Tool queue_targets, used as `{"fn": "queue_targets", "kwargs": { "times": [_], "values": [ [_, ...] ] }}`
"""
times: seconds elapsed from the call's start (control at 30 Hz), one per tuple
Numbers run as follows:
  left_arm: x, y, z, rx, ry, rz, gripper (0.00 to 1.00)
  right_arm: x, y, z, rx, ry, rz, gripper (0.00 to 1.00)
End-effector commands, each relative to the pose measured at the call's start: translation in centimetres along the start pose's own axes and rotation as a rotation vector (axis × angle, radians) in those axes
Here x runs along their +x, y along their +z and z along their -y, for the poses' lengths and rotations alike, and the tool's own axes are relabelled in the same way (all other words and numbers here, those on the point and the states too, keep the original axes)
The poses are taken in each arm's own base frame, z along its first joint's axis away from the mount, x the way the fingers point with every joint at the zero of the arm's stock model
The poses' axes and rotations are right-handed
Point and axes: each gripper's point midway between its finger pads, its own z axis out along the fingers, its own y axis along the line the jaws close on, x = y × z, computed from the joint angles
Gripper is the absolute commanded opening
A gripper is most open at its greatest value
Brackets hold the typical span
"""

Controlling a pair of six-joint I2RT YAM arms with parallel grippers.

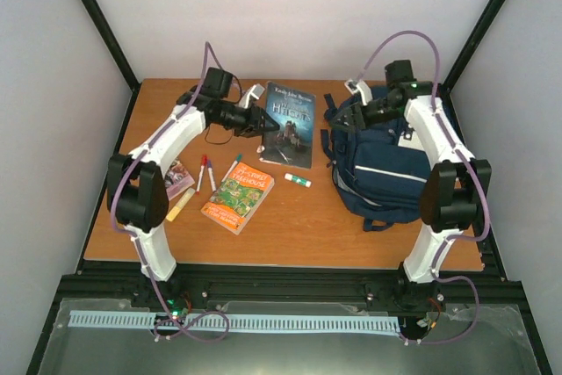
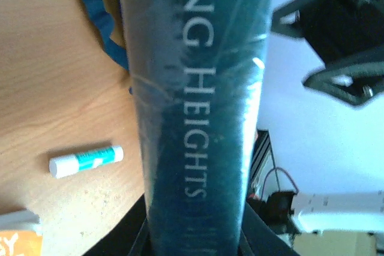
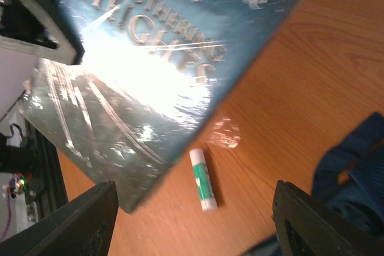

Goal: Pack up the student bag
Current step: Pick up the book from the center of the board.

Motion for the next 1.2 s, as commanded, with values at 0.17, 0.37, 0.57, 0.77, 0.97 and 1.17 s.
{"fn": "queue_targets", "kwargs": {
  "times": [0.17,0.37,0.57,0.77,0.97,1.17],
  "values": [
    [9.7,-0.6,7.5,0.018,0.458,-0.17,0.01,3.9,-5.1,-3.8,-0.062,-0.421,-0.104,0.75],
    [15.2,0.7,6.4,-0.109,0.6,-0.278,0.01,4.6,-6.1,-8.2,-0.221,-0.542,-0.038,0.8],
    [15.5,-0.1,5.5,-0.176,0.629,-0.247,0.01,6.2,-5.0,-9.6,-0.295,-0.534,-0.013,0.8],
    [12.4,-2.7,-0.6,-0.591,0.439,-0.163,0.01,4.5,-0.4,-3.8,-0.146,-0.276,-0.058,0.74],
    [11.1,-5.6,-1.2,-0.641,0.288,-0.041,0.01,5.2,5.0,2.4,0.072,-0.209,-0.184,0.65],
    [8.6,-9.5,0.1,-0.633,0.209,0.186,0.01,6.3,10.1,6.5,0.209,-0.204,-0.295,0.62]
  ]
}}
